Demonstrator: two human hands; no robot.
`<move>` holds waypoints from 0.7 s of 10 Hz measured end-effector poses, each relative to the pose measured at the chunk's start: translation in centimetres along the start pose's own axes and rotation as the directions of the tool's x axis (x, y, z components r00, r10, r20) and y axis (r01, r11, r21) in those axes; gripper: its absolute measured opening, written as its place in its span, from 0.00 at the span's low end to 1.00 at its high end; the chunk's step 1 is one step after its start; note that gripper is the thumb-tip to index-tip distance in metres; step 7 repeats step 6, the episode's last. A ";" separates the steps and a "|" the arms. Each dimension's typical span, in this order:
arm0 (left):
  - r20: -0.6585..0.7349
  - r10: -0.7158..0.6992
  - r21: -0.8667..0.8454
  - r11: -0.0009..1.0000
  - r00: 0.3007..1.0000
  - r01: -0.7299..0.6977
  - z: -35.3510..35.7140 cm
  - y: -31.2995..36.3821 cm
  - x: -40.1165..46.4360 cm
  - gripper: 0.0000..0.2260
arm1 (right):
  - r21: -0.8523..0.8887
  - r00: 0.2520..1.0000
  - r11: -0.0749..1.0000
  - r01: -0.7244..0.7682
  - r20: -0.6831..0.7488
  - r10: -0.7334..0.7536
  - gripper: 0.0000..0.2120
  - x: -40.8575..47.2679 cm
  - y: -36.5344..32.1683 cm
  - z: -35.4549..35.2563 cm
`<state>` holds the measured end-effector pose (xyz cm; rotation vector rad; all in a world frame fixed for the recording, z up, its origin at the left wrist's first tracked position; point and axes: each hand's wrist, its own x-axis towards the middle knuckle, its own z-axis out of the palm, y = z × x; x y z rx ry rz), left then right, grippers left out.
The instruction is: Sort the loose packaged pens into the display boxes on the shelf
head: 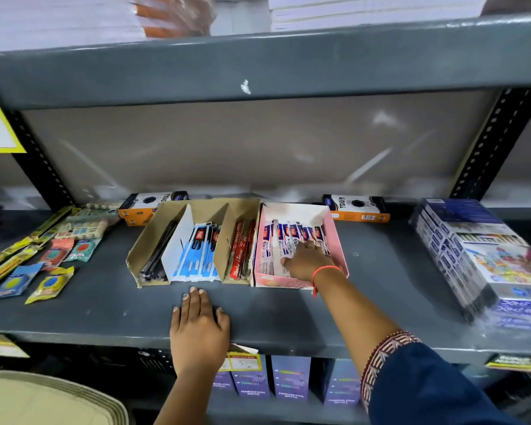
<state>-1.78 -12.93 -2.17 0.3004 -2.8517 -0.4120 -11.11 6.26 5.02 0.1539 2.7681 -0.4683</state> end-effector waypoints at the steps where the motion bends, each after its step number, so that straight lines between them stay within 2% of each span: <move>1: -0.006 0.006 -0.008 1.000 1.000 -0.006 -0.2 0.1 -0.1 0.36 | 0.033 0.998 0.999 0.042 -0.038 -0.041 0.33 -0.3 0.2 0.0; 3: 0.107 -0.009 0.057 0.998 0.994 0.003 -1.3 0.4 -0.2 0.25 | -0.030 0.946 0.984 0.173 -0.274 -0.175 0.30 -2.7 0.0 0.3; 4: 0.077 0.034 0.066 0.997 0.996 -0.039 -1.9 0.6 -1.2 0.28 | -0.083 0.907 0.972 0.218 -0.352 -0.233 0.30 -4.6 0.0 0.8; 5: 0.028 0.138 0.048 0.989 0.990 -0.139 -2.8 1.1 -2.9 0.37 | -0.123 0.873 0.961 0.246 -0.403 -0.275 0.29 -6.5 0.2 1.4; 6: -0.072 0.219 0.045 0.975 0.973 -0.216 -4.7 1.6 -3.4 0.34 | -0.164 0.839 0.956 0.243 -0.460 -0.292 0.31 -9.3 -0.1 1.1; 7: -0.072 0.219 0.045 0.975 0.973 -0.216 -4.7 1.6 -3.4 0.34 | -0.164 0.839 0.956 0.243 -0.460 -0.292 0.31 -9.3 -0.1 1.1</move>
